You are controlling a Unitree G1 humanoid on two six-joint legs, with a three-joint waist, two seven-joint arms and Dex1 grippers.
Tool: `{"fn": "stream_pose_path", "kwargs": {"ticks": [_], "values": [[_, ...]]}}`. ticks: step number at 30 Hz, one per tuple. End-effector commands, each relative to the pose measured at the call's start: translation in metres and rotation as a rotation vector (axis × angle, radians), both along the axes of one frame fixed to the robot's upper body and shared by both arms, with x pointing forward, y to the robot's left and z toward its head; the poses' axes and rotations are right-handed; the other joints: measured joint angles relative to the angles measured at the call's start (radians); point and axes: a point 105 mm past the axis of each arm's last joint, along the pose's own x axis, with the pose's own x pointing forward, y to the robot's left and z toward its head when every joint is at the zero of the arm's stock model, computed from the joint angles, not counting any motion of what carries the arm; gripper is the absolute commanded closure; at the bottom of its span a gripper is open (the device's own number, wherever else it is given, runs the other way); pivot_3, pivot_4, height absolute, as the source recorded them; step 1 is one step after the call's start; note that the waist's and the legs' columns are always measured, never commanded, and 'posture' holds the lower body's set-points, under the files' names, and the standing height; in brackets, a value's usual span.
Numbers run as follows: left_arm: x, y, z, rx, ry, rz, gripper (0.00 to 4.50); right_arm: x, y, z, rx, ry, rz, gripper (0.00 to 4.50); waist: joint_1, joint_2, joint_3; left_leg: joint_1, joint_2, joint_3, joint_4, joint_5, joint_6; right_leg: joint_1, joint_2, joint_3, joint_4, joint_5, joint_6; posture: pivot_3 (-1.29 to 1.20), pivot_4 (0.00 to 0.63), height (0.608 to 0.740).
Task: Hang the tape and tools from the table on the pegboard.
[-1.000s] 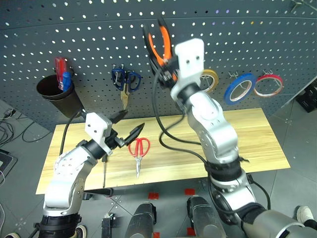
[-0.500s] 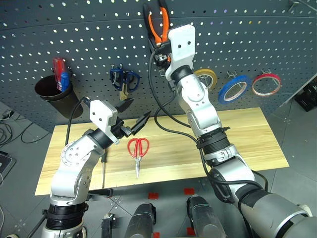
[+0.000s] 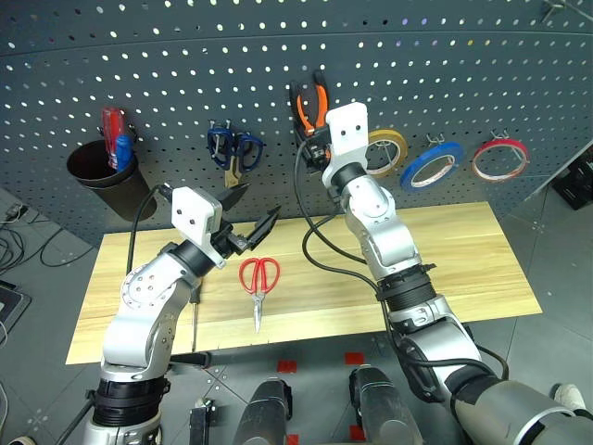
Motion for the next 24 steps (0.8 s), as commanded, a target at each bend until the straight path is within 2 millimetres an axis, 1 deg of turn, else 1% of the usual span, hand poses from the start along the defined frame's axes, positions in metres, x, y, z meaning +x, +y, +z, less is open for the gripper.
{"fn": "stream_pose_path", "kwargs": {"ticks": [1, 2, 4, 6, 7, 10, 11, 13, 15, 17, 19, 24], "values": [[0.002, 0.002, -0.006, 0.007, 0.030, 0.026, 0.77, -0.008, 0.000, 0.003, 0.024, 0.061, 0.080, 0.04, 0.000, 0.000, 0.000, 0.000, 0.000, 0.000, 0.000, 0.000, 0.000, 0.000, 0.000, 0.000, 0.000, 0.000, 0.000, 0.00, 0.221, 0.740], [0.003, 0.003, -0.013, 0.014, 0.059, 0.036, 0.77, -0.011, -0.001, -0.003, 0.001, 0.103, 0.107, 0.04, 0.000, 0.000, 0.000, 0.000, 0.000, 0.000, 0.000, 0.000, 0.000, 0.000, 0.000, 0.000, 0.000, 0.000, 0.000, -0.02, 0.223, 0.740], [0.004, 0.001, -0.024, 0.012, 0.111, 0.032, 0.41, -0.018, -0.005, -0.019, -0.053, 0.188, 0.157, 0.00, 0.000, 0.000, 0.000, 0.000, 0.000, 0.000, 0.000, 0.000, 0.000, 0.000, 0.000, 0.000, 0.000, 0.000, 0.000, -0.02, 0.223, 0.740], [0.003, -0.002, -0.036, 0.018, 0.176, 0.026, 0.04, -0.029, -0.013, -0.032, -0.107, 0.239, 0.201, 0.00, 0.001, 0.000, 0.000, 0.000, 0.000, 0.000, 0.000, 0.000, 0.000, 0.000, 0.000, 0.000, 0.000, 0.000, 0.000, -0.02, 0.226, 0.740], [0.003, -0.003, -0.042, 0.020, 0.211, 0.038, 0.04, -0.037, -0.017, -0.037, -0.120, 0.265, 0.233, 0.00, 0.002, 0.000, 0.000, 0.000, 0.000, 0.000, 0.000, 0.000, 0.000, 0.000, 0.000, 0.000, 0.000, 0.000, 0.000, -0.03, 0.230, 0.740], [0.009, 0.004, -0.069, 0.052, 0.334, 0.169, 0.04, -0.071, -0.022, -0.041, -0.124, 0.298, 0.393, 0.00, 0.003, 0.000, 0.000, -0.001, 0.000, -0.001, 0.000, 0.000, 0.001, 0.000, 0.000, 0.000, 0.000, 0.000, 0.000, -0.03, 0.234, 0.740], [0.010, 0.006, -0.079, 0.058, 0.392, 0.210, 0.04, -0.084, -0.023, -0.045, -0.141, 0.320, 0.454, 0.00, 0.002, 0.000, 0.000, -0.001, -0.001, -0.001, 0.000, 0.000, 0.001, 0.000, -0.001, 0.000, 0.000, 0.000, 0.000, -0.04, 0.239, 0.740], [0.009, 0.007, -0.100, 0.073, 0.505, 0.262, 0.04, -0.109, -0.024, -0.057, -0.180, 0.383, 0.564, 0.00, 0.000, 0.000, 0.000, 0.000, 0.000, -0.001, 0.000, -0.002, 0.003, 0.001, 0.000, 0.000, 0.000, 0.000, 0.000, -0.05, 0.246, 0.740], [0.005, 0.002, -0.118, 0.071, 0.620, 0.284, 0.04, -0.128, -0.028, -0.071, -0.226, 0.455, 0.635, 0.00, -0.001, 0.000, 0.000, 0.000, 0.000, -0.001, 0.000, -0.002, 0.004, 0.001, 0.001, 0.000, 0.000, 0.000, 0.000, -0.05, 0.247, 0.740], [0.000, -0.004, -0.137, 0.071, 0.739, 0.303, 0.04, -0.141, -0.032, -0.083, -0.278, 0.510, 0.668, 0.00, 0.000, 0.000, 0.000, 0.000, 0.000, -0.001, 0.000, -0.003, 0.005, 0.001, 0.001, 0.000, 0.000, 0.000, 0.000, -0.06, 0.250, 0.740], [-0.006, -0.009, -0.150, 0.064, 0.824, 0.324, 0.04, -0.149, -0.035, -0.090, -0.314, 0.549, 0.689, 0.00, 0.001, 0.000, 0.000, 0.000, -0.001, -0.001, 0.000, -0.003, 0.005, 0.001, 0.000, 0.000, 0.000, 0.000, 0.000, -0.07, 0.255, 0.740], [-0.013, -0.003, -0.168, 0.066, 0.929, 0.435, 0.04, -0.155, -0.037, -0.094, -0.334, 0.582, 0.698, 0.00, 0.000, -0.001, 0.000, 0.000, -0.001, -0.001, 0.001, -0.003, 0.005, 0.002, 0.000, 0.000, 0.000, 0.000, 0.000, -0.09, 0.267, 0.740]]}}
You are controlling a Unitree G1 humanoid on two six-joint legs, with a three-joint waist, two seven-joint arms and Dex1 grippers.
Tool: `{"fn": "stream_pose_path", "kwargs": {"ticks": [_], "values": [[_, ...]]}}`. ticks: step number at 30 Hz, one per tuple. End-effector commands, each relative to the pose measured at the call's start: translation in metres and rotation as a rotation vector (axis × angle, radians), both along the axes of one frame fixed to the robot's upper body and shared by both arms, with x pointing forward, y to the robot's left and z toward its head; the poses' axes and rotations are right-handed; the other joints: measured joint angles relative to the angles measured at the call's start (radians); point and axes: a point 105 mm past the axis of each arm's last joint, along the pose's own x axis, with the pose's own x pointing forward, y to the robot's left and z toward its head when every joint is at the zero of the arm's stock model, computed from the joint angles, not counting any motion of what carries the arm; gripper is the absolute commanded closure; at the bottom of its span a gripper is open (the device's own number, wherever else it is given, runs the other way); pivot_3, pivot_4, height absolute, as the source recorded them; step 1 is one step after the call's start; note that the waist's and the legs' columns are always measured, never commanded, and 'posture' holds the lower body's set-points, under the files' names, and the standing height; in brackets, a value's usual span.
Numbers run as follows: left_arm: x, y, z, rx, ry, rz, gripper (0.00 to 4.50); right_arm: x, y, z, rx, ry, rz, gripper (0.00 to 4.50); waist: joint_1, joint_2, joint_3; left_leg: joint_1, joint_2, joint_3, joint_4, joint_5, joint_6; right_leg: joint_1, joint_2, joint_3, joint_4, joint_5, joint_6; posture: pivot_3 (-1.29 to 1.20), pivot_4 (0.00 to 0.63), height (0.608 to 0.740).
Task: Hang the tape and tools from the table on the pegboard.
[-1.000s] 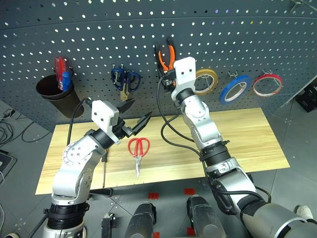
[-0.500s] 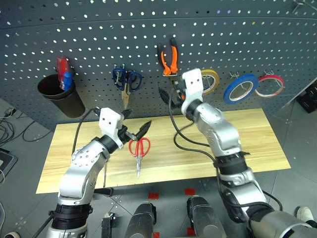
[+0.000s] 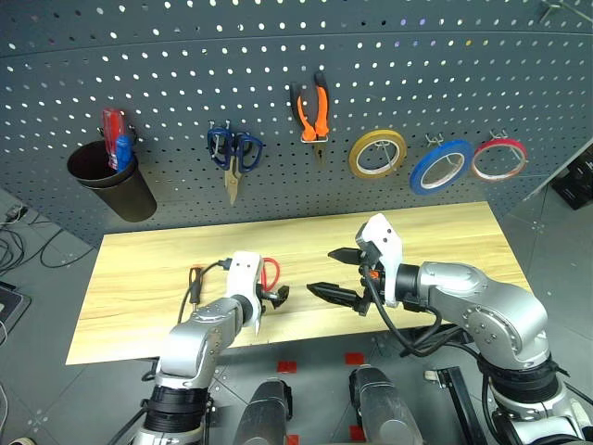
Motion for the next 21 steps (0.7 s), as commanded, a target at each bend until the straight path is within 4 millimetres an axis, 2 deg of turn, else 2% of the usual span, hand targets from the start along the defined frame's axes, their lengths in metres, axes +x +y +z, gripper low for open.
{"fn": "stream_pose_path", "kwargs": {"ticks": [1, 11, 21], "values": [[-0.004, 0.012, -0.005, 0.051, 0.040, 0.078, 0.04, -0.011, 0.004, 0.008, 0.013, -0.017, 0.045, 0.00, 0.000, 0.000, 0.000, 0.000, 0.000, 0.000, 0.000, 0.000, 0.000, 0.000, 0.000, 0.000, 0.000, 0.000, 0.000, -0.09, 0.269, 0.740], [-0.018, 0.018, -0.022, 0.119, 0.141, 0.202, 0.04, -0.015, -0.003, 0.005, 0.009, 0.025, 0.029, 0.00, 0.002, -0.001, 0.001, 0.000, 0.000, 0.000, 0.000, 0.000, 0.000, 0.001, -0.001, 0.000, -0.001, 0.000, 0.000, -0.09, 0.280, 0.740], [-0.001, 0.014, -0.034, 0.200, 0.196, 0.204, 0.04, -0.020, -0.005, 0.006, 0.057, 0.093, 0.053, 0.00, 0.004, -0.002, 0.001, 0.000, -0.001, 0.000, 0.000, 0.000, 0.000, 0.001, -0.001, 0.000, -0.001, 0.000, 0.000, -0.08, 0.285, 0.740]]}}
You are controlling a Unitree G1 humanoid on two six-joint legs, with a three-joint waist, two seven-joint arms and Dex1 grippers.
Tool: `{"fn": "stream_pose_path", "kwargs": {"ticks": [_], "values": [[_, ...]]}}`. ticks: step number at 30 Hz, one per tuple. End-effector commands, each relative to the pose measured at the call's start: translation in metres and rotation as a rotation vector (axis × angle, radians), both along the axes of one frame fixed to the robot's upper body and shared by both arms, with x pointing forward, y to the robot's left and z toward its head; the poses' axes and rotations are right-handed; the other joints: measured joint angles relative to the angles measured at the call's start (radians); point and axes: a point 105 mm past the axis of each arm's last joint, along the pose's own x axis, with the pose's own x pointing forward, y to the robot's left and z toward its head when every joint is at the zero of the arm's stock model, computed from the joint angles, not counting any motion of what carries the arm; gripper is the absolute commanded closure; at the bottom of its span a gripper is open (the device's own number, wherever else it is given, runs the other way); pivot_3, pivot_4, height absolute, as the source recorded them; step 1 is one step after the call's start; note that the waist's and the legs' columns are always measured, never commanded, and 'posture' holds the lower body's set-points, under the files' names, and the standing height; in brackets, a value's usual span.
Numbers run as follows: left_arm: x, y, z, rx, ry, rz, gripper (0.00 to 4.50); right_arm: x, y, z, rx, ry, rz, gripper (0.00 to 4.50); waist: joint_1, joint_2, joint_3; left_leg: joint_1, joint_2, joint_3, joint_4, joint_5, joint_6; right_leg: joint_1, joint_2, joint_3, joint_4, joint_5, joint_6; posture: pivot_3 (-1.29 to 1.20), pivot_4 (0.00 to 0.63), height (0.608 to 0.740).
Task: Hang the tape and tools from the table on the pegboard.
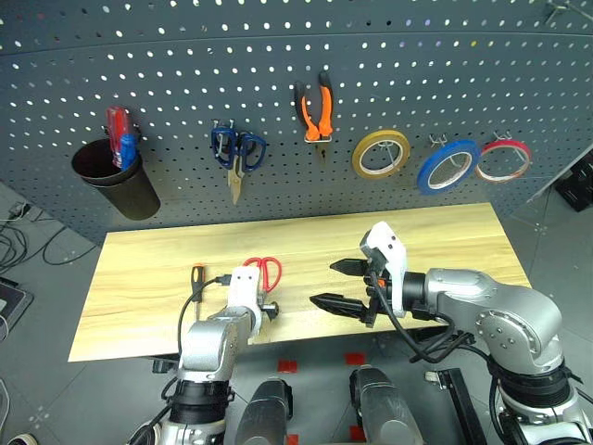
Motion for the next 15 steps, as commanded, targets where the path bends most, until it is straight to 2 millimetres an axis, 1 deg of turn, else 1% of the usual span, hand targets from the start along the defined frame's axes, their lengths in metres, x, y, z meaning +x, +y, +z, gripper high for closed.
{"fn": "stream_pose_path", "kwargs": {"ticks": [1, 9, 12, 15], "values": [[0.000, 0.001, -0.010, 0.035, 0.044, 0.001, 0.04, -0.009, 0.002, 0.008, 0.049, 0.011, 0.038, 0.00, 0.000, 0.000, 0.000, 0.000, 0.000, 0.000, 0.000, 0.000, 0.000, 0.000, 0.000, 0.000, 0.000, 0.000, 0.000, -0.08, 0.285, 0.740], [0.000, 0.000, -0.020, 0.027, 0.116, 0.002, 0.04, -0.017, 0.003, 0.007, 0.061, 0.057, 0.082, 0.00, 0.001, 0.000, 0.000, 0.002, 0.000, 0.000, 0.000, 0.000, 0.000, 0.003, 0.000, 0.000, 0.000, 0.000, 0.000, -0.09, 0.283, 0.740], [-0.001, 0.004, -0.023, 0.020, 0.136, 0.028, 0.60, -0.018, 0.002, 0.009, 0.072, 0.068, 0.088, 0.00, 0.000, 0.000, 0.000, 0.004, 0.000, -0.001, 0.000, 0.000, 0.000, 0.006, 0.000, -0.001, -0.001, 0.000, 0.000, -0.09, 0.280, 0.740], [-0.002, 0.007, -0.024, 0.017, 0.146, 0.039, 1.48, -0.019, 0.001, 0.010, 0.081, 0.075, 0.086, 0.00, 0.000, 0.000, 0.000, 0.006, 0.000, -0.001, 0.000, 0.000, 0.000, 0.007, 0.000, -0.001, -0.001, 0.000, 0.000, -0.09, 0.277, 0.740]]}}
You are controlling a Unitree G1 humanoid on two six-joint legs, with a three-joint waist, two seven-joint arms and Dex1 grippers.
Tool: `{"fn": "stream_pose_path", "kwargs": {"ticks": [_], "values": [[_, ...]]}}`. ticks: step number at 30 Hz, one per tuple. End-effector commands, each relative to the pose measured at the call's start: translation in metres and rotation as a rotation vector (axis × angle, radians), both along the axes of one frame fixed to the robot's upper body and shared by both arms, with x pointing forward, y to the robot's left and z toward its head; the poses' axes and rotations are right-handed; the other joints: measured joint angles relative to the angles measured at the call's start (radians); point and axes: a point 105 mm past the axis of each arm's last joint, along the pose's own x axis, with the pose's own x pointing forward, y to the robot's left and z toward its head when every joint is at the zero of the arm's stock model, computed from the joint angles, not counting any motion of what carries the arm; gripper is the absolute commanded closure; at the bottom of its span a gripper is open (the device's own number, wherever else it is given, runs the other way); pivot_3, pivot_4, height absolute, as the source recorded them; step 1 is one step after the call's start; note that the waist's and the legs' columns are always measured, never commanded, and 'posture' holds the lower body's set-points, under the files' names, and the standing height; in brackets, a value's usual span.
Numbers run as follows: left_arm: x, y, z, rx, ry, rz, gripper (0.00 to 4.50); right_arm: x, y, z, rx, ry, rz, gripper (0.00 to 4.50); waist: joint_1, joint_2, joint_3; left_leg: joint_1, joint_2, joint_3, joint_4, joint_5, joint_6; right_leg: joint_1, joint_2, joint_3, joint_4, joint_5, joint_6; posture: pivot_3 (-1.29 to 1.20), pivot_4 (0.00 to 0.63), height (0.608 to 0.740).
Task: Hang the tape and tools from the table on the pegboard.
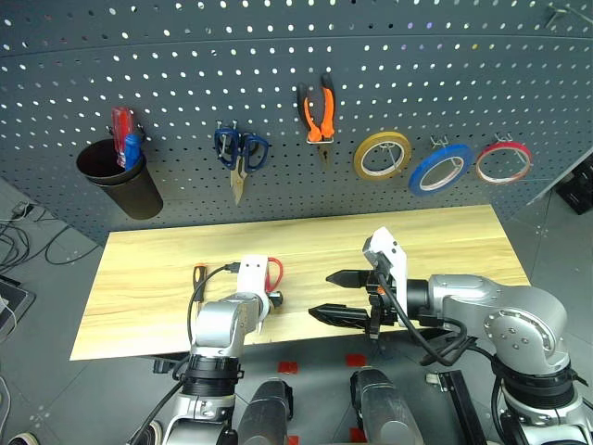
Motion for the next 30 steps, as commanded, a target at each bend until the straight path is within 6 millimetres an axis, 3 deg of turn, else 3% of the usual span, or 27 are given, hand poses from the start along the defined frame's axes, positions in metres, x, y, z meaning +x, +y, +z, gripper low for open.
{"fn": "stream_pose_path", "kwargs": {"ticks": [1, 6, 12, 15, 24, 30], "values": [[-0.017, 0.010, -0.024, 0.022, 0.113, 0.023, 1.84, -0.004, -0.001, 0.009, 0.026, -0.026, 0.015, 0.00, 0.000, 0.000, 0.000, 0.000, 0.000, 0.000, 0.000, 0.000, 0.000, 0.000, 0.000, 0.000, 0.000, 0.000, 0.000, -0.09, 0.277, 0.740], [-0.018, 0.010, -0.026, 0.008, 0.119, 0.023, 3.35, -0.004, -0.001, 0.008, 0.016, -0.025, 0.013, 0.00, 0.000, 0.000, 0.000, 0.001, 0.000, 0.000, 0.000, 0.000, 0.000, 0.001, 0.000, 0.000, 0.000, 0.000, 0.000, -0.09, 0.272, 0.740], [-0.022, 0.004, -0.021, -0.070, 0.061, -0.030, 3.36, -0.001, -0.002, 0.009, 0.006, -0.046, -0.005, 0.00, -0.001, 0.000, 0.000, 0.002, 0.000, 0.000, -0.001, 0.000, 0.000, 0.001, 0.000, 0.000, -0.001, 0.000, 0.000, -0.10, 0.271, 0.740], [-0.022, 0.006, -0.006, -0.064, -0.078, -0.145, 3.36, 0.001, -0.004, 0.013, -0.019, -0.098, -0.017, 0.00, -0.004, 0.000, 0.000, 0.001, 0.001, 0.000, -0.001, 0.000, 0.000, 0.001, 0.000, 0.000, -0.001, 0.000, 0.000, -0.10, 0.274, 0.740], [-0.027, 0.008, 0.044, 0.194, -0.458, -0.580, 3.36, 0.014, -0.011, 0.034, -0.027, -0.239, -0.077, 0.00, 0.003, 0.000, 0.001, -0.004, 0.000, -0.002, -0.002, 0.000, 0.000, -0.003, -0.003, -0.002, -0.002, 0.000, 0.000, -0.10, 0.263, 0.740], [-0.034, 0.022, 0.058, 0.313, -0.520, -0.703, 3.36, 0.017, -0.012, 0.038, -0.021, -0.261, -0.086, 0.00, 0.003, 0.000, 0.001, -0.005, 0.000, -0.002, -0.003, 0.000, 0.000, -0.005, -0.006, -0.002, -0.002, 0.000, 0.000, -0.09, 0.252, 0.740]]}}
